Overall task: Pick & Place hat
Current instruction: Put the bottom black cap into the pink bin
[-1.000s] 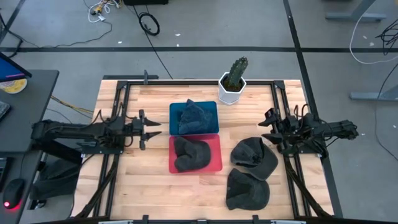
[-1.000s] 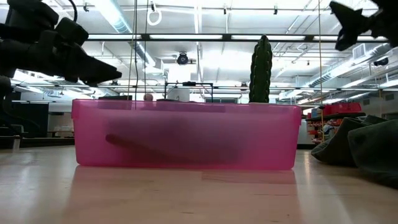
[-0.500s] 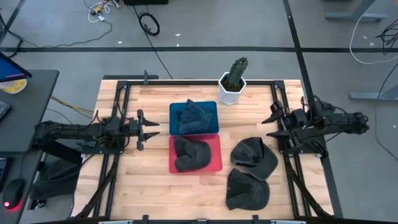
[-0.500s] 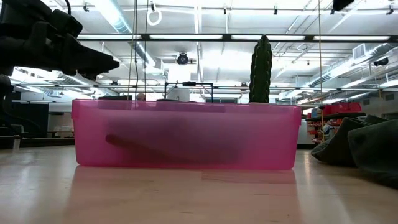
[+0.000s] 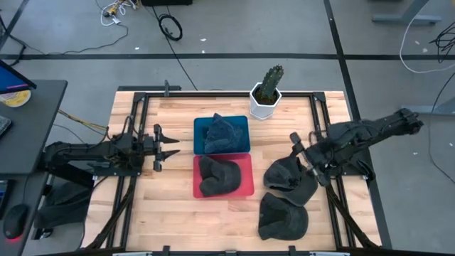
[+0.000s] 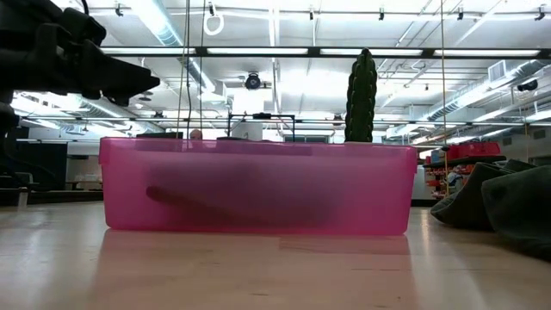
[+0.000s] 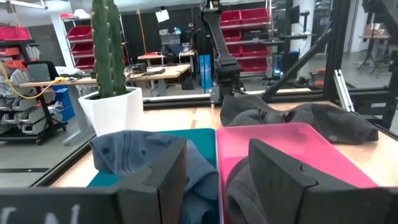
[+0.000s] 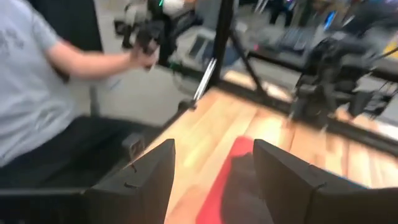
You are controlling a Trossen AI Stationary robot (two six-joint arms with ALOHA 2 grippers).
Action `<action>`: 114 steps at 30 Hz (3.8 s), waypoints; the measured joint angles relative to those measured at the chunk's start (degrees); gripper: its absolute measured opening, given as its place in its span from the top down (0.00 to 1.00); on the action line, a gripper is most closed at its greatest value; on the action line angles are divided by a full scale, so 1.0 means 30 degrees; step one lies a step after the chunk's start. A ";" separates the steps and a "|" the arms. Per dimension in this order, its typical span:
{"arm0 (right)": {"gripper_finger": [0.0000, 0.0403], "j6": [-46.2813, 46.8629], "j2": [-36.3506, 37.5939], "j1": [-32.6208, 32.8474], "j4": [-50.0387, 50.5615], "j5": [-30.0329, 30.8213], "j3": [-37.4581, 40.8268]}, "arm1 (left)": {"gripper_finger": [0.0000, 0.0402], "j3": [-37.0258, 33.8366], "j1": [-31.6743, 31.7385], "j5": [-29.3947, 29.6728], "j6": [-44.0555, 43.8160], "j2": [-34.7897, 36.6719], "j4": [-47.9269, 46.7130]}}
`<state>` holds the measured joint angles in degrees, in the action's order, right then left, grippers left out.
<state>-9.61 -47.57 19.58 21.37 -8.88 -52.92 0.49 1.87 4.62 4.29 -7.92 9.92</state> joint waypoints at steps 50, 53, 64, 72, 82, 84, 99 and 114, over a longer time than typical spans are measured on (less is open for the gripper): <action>0.48 0.7004 -1.8074 0.9373 0.6933 0.1984 -0.3556 | 0.55 0.0270 -0.0051 0.0074 -0.0839 0.2527 -0.3105; 0.59 0.6916 -1.8149 0.9195 0.6921 0.1482 -0.3556 | 0.55 0.0270 -0.0051 0.0074 -0.0836 0.2527 -0.3105; 0.98 0.3739 -1.7291 0.8479 0.9008 0.1226 -0.4568 | 0.55 0.0270 -0.0051 0.0067 -0.0829 0.2519 -0.3090; 0.99 -0.0828 -1.7283 0.6946 1.0628 0.3421 -0.7909 | 0.55 0.0270 -0.0051 0.0067 -0.0829 0.2519 -0.3090; 1.00 -0.8085 -1.7247 0.4138 1.0400 0.5800 -1.0509 | 0.55 0.0270 -0.0051 0.0067 -0.0829 0.2519 -0.3090; 1.00 -0.9939 -1.7247 0.3419 1.0033 0.6213 -1.0514 | 0.55 0.0270 -0.0051 0.0067 -0.0829 0.2519 -0.3090; 1.00 -1.9314 -1.7627 -0.1557 0.8057 0.5871 -1.0550 | 0.55 0.0270 -0.0051 0.0067 -0.0829 0.2519 -0.3090; 0.96 -1.9996 -1.9365 -0.1977 0.5246 0.4634 -0.7895 | 0.55 0.0277 -0.0058 0.0084 -0.0831 0.2519 -0.2841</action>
<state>-69.60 -105.66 13.65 37.11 5.02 -76.61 1.32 1.69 4.87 1.80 -0.36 1.39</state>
